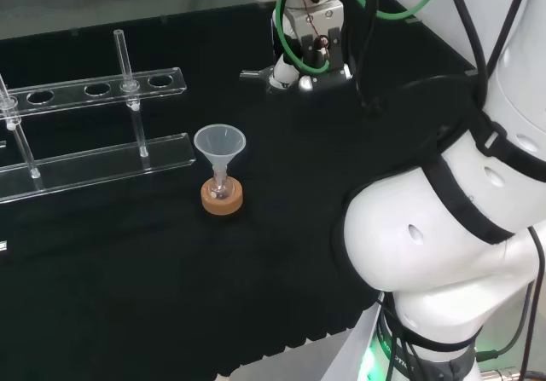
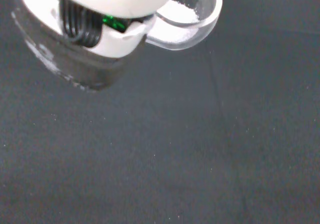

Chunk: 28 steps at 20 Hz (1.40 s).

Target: Pour all the NaCl from the weighing funnel into the round-bottom flask.

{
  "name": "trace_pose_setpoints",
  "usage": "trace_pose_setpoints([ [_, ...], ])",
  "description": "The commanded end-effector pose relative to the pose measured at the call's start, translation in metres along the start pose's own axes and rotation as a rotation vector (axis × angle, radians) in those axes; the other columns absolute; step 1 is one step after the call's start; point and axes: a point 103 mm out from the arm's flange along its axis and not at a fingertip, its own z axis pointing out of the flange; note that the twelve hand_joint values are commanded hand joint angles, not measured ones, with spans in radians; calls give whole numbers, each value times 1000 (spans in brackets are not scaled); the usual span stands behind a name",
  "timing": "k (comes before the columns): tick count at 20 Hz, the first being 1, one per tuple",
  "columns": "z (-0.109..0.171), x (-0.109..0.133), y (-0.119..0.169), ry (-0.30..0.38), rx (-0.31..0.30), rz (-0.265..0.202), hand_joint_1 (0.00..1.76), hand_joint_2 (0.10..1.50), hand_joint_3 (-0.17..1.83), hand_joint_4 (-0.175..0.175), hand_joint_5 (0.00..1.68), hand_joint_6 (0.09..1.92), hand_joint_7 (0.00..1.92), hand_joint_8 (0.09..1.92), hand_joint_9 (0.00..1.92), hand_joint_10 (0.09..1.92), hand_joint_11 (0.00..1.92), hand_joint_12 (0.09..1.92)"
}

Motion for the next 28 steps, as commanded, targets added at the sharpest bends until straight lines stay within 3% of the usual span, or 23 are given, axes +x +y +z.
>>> trace_pose_setpoints([
  [1,-4,6,-9,-13,4,-21,1152,594,637,175,1550,105,1765,87,1197,207,167,1501],
  [11,9,31,-32,-53,19,-134,1152,596,635,175,1550,105,1766,87,1196,204,166,1501],
  [16,15,38,-41,-52,18,-234,1152,596,634,175,1549,105,1766,87,1195,202,165,1502],
  [23,5,43,-57,-52,12,-218,1151,598,632,175,1549,106,1766,87,1194,200,165,1502],
  [28,5,47,-72,-107,24,-225,1151,599,631,175,1548,106,1765,87,1194,199,164,1502],
])
